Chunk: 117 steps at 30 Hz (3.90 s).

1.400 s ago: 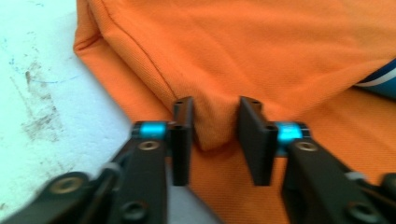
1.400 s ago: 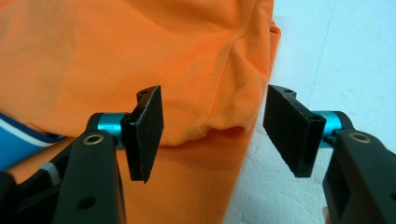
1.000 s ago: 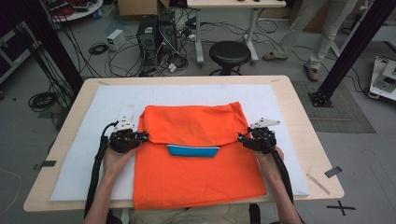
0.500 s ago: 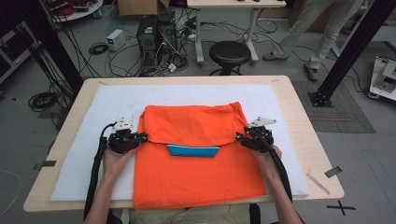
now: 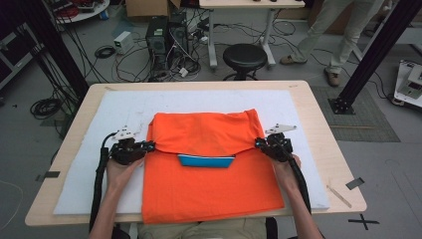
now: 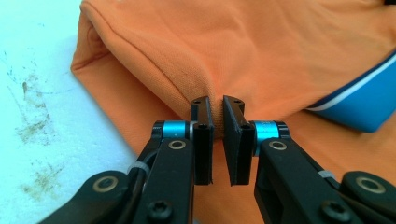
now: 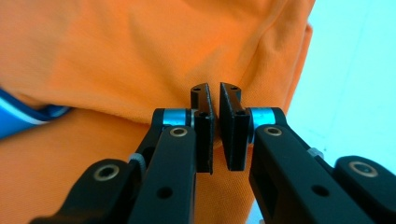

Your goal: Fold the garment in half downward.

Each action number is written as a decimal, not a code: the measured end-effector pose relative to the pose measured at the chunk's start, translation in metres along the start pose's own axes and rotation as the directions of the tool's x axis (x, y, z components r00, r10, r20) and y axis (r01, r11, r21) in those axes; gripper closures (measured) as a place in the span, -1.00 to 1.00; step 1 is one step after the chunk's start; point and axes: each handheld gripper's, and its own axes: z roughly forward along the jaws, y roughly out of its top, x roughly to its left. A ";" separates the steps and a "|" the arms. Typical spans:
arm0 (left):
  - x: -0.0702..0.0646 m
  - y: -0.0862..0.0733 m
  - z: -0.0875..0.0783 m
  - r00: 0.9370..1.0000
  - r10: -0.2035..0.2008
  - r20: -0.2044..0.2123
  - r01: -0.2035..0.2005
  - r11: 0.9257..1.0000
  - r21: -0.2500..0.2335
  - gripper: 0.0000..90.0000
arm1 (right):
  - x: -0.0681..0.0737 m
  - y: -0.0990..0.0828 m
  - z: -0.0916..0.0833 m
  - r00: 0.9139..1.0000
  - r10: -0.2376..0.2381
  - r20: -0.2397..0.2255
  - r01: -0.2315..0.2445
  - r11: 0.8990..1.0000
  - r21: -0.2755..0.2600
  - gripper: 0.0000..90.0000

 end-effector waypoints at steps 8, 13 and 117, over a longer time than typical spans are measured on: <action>-0.013 -0.002 -0.018 0.999 0.027 0.029 -0.027 1.000 -0.006 0.84 | -0.005 -0.006 -0.023 0.993 0.062 -0.099 -0.068 0.996 -0.058 0.93; -0.019 -0.011 -0.026 0.998 0.035 0.055 -0.036 0.999 0.019 0.84 | -0.009 -0.015 -0.032 0.984 0.102 -0.144 -0.114 0.991 -0.076 0.93; 0.055 0.019 0.043 0.996 -0.076 -0.049 0.082 0.989 0.122 0.24 | -0.060 0.037 0.060 0.984 0.172 -0.036 -0.167 0.979 0.114 -0.02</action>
